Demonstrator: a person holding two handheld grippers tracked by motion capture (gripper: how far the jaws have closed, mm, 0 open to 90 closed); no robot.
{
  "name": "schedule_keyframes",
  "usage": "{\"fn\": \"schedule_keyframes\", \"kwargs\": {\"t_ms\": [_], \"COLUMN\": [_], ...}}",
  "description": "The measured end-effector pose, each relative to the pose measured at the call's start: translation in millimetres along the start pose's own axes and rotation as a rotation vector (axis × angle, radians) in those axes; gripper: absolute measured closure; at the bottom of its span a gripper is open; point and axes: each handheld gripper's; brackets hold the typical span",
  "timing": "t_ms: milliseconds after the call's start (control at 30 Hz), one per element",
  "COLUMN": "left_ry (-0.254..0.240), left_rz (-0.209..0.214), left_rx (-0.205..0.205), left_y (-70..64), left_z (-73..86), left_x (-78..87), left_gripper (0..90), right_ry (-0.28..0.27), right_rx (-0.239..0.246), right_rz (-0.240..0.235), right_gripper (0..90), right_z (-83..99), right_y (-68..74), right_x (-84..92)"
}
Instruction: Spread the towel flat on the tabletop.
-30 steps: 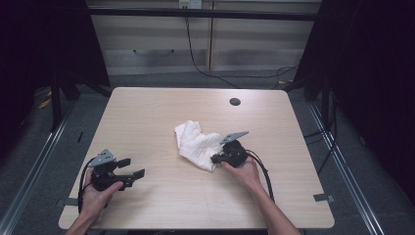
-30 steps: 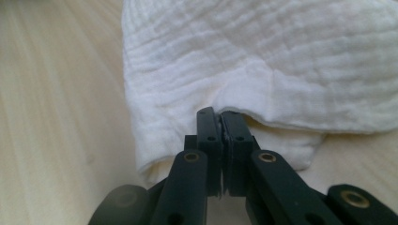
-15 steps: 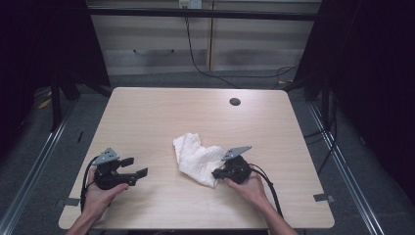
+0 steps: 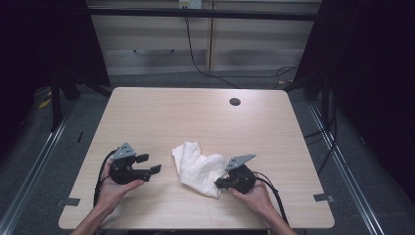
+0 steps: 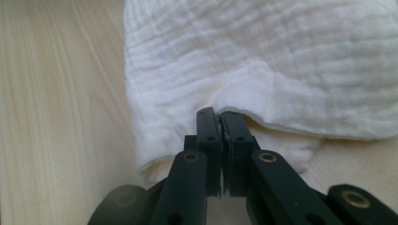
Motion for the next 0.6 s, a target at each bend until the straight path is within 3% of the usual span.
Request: {"fn": "schedule_keyframes", "kwargs": {"t_ms": [67, 167, 333, 467, 600], "left_ry": [0.004, 0.006, 0.006, 0.026, 0.032], "left_rz": [0.001, 0.015, 0.031, 0.043, 0.055], "left_rx": [-0.004, -0.021, -0.001, -0.009, -0.022], "left_y": [-2.4, -6.4, -8.3, -7.8, -8.9], "left_z": [-3.6, -11.4, -18.7, -20.0, -25.3], "left_x": [-4.1, -10.0, -23.8, -34.3, -41.4], "left_gripper": [29.7, 33.4, 42.0, 45.2, 49.3], "right_ry": [0.008, 0.001, -0.009, -0.044, -0.101], "right_rx": [0.016, -0.003, -0.02, -0.062, -0.096], "right_rz": [0.011, 0.021, 0.053, 0.059, 0.094], "right_gripper": [86.6, 86.2, 78.7, 69.0, 66.6], "right_z": [3.9, 11.8, 19.3, 20.8, 14.2], "right_y": [1.9, 3.0, -1.0, -6.7, -19.8], "right_x": [3.6, 8.7, 14.4, 21.1, 38.3]}}
Point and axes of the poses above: each handheld gripper's, and its own axes: x roughly backward along the jaws, z roughly out of its underside, y roughly to its left, and after that the axes turned 9 degrees about y, right-handed
